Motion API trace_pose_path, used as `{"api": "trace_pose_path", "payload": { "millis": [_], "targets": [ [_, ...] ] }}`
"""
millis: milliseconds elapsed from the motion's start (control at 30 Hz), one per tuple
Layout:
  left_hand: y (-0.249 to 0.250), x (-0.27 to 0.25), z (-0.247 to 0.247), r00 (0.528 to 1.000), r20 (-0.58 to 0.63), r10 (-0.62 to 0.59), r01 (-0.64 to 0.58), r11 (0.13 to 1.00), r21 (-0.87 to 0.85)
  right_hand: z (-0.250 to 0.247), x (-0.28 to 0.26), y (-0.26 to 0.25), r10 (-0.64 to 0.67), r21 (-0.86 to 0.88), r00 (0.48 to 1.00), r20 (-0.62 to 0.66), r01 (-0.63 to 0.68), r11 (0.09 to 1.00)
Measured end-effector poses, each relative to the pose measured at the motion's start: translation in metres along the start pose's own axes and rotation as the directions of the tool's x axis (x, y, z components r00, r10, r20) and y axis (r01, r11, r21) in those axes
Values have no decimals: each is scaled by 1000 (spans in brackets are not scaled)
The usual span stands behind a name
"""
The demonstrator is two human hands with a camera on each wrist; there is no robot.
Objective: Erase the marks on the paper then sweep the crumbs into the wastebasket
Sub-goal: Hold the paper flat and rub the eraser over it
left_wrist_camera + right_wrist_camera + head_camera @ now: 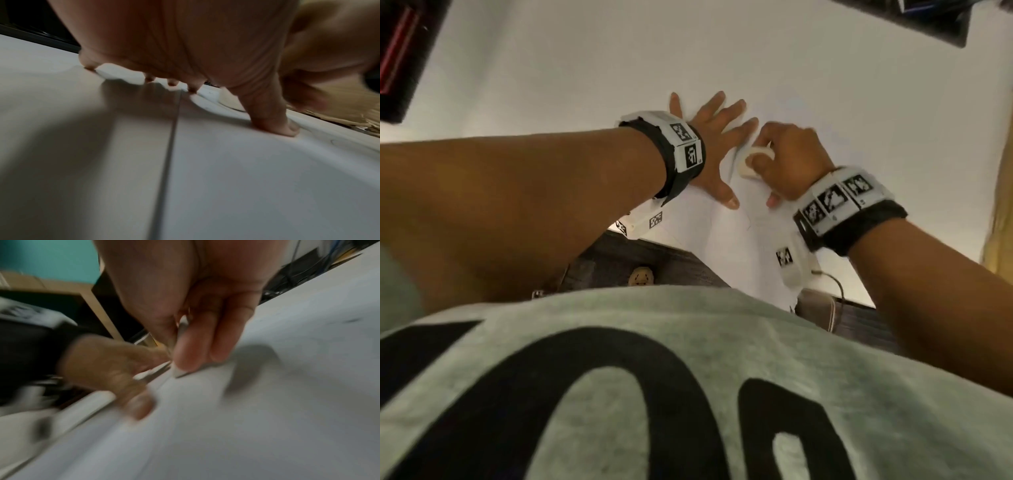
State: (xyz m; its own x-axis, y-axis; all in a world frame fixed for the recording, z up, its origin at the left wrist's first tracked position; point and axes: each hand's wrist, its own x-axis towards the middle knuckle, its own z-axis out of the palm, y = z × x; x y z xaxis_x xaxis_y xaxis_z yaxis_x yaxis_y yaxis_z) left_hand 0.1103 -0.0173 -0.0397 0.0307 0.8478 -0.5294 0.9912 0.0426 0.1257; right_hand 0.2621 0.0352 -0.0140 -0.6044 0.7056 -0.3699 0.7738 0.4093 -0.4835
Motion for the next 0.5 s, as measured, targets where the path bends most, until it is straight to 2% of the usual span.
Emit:
{"api": "trace_pose_path", "payload": {
  "millis": [67, 200, 233, 367, 500],
  "targets": [
    [1, 0, 0, 1000, 0, -3, 3, 1000, -2, -5, 2, -2, -18, -14, 1000, -26, 18, 1000],
    [-2, 2, -2, 1000, 13, -6, 6, 1000, 6, 3, -36, 15, -3, -46, 992, 122, 8, 999],
    [-2, 2, -3, 1000, 13, -6, 5, 1000, 7, 3, -36, 15, -16, -55, 992, 125, 22, 998],
    [-1, 7, -6, 1000, 4, -17, 17, 999, 28, -6, -5, 2, -44, -75, 999, -2, 44, 996],
    [-3, 6, -7, 1000, 11, -22, 22, 999, 27, 0, -31, 17, -9, -68, 996, 90, 15, 998]
  ]
}}
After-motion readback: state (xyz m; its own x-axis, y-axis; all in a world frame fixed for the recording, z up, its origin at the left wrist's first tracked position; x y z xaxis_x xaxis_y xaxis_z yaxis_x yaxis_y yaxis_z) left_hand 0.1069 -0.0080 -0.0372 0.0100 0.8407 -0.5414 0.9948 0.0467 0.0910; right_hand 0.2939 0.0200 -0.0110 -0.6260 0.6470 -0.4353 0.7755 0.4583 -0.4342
